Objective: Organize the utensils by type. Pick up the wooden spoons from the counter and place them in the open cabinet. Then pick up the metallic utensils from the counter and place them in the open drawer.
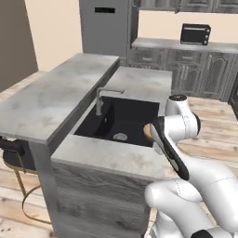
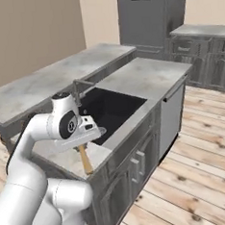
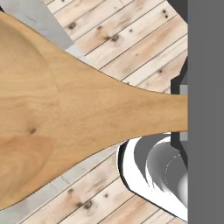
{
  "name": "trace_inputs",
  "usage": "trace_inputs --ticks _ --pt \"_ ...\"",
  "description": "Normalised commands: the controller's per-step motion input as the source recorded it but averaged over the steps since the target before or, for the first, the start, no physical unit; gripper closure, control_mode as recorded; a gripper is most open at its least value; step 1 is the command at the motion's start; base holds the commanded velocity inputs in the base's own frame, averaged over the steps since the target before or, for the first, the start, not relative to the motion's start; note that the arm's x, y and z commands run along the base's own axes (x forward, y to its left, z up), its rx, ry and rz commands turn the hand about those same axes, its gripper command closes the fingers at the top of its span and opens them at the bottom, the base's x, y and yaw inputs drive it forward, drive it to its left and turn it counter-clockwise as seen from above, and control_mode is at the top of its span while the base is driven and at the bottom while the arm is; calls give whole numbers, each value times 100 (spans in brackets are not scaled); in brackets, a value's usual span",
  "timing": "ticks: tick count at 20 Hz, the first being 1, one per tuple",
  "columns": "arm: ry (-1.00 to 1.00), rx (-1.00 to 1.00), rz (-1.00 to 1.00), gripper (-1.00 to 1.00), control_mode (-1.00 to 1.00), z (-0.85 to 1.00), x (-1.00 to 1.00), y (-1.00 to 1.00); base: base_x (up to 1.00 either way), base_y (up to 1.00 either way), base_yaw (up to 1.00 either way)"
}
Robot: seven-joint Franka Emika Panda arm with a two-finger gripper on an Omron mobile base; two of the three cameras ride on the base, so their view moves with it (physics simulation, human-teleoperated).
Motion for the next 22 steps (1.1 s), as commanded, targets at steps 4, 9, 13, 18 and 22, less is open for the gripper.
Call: trace_inputs --ticks 4,9,13,18,22 --pt "0 0 0 100 100 0 0 0 46 -70 -20" --pt "0 0 0 100 100 0 0 0 45 -72 -18" --pt "0 0 0 100 100 0 0 0 19 -87 -23" --pt "0 0 0 100 100 0 0 0 5 -92 -25" --pt "0 0 0 100 100 0 0 0 9 -90 -24"
